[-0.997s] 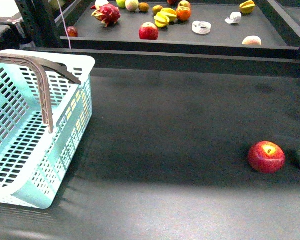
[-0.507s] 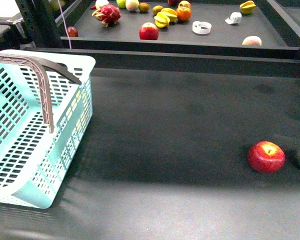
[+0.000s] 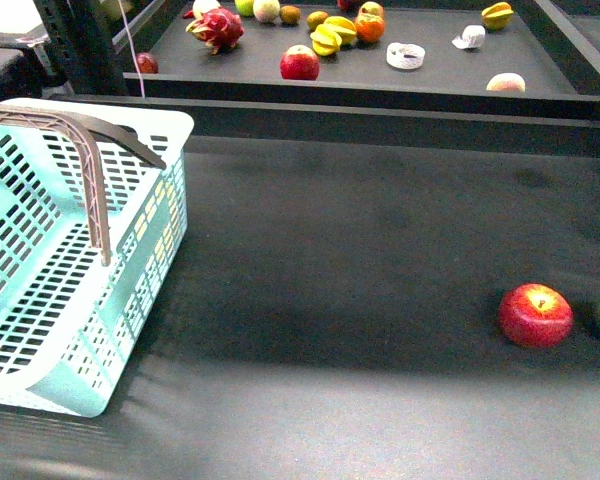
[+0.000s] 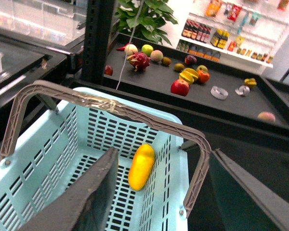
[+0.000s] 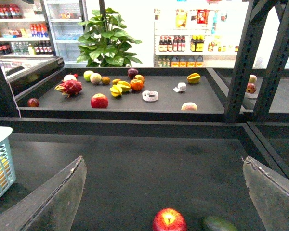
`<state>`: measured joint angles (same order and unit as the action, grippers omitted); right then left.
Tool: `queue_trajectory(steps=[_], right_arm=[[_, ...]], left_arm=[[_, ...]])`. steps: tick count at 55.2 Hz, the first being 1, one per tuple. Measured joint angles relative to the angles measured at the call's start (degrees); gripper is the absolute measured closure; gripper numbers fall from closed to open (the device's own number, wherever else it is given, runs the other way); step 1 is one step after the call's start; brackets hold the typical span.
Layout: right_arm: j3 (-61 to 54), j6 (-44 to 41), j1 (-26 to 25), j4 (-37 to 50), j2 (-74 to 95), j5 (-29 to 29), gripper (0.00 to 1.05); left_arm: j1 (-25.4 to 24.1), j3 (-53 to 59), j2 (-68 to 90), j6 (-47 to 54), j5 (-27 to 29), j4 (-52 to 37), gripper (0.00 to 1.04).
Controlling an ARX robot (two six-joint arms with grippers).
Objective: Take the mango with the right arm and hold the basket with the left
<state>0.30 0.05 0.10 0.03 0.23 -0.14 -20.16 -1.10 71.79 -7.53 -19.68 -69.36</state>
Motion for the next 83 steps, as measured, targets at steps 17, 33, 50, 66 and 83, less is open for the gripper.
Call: queue_trajectory(steps=[17,33,50,66,83], right_arm=[[0.0,0.0,0.0,0.0,0.0,0.0,0.08],[0.0,0.0,0.0,0.0,0.0,0.0,0.08],[0.0,0.0,0.0,0.0,0.0,0.0,0.08],[0.0,0.0,0.0,0.0,0.0,0.0,0.08],[0.0,0.0,0.0,0.0,0.0,0.0,0.08]], left_arm=[[8.5,0.2,-23.8,6.5,8.8,20.9,1.00],[16.7,0.0,-44.7,7.0,18.2,42.6,1.01],[20.0,0.0,-54.2,7.1,19.6,51.6,1.01],[20.0,0.0,-59.6,7.1,19.6,57.0,1.01],[20.0,0.0,-71.4,7.1,19.6,69.1,1.01]])
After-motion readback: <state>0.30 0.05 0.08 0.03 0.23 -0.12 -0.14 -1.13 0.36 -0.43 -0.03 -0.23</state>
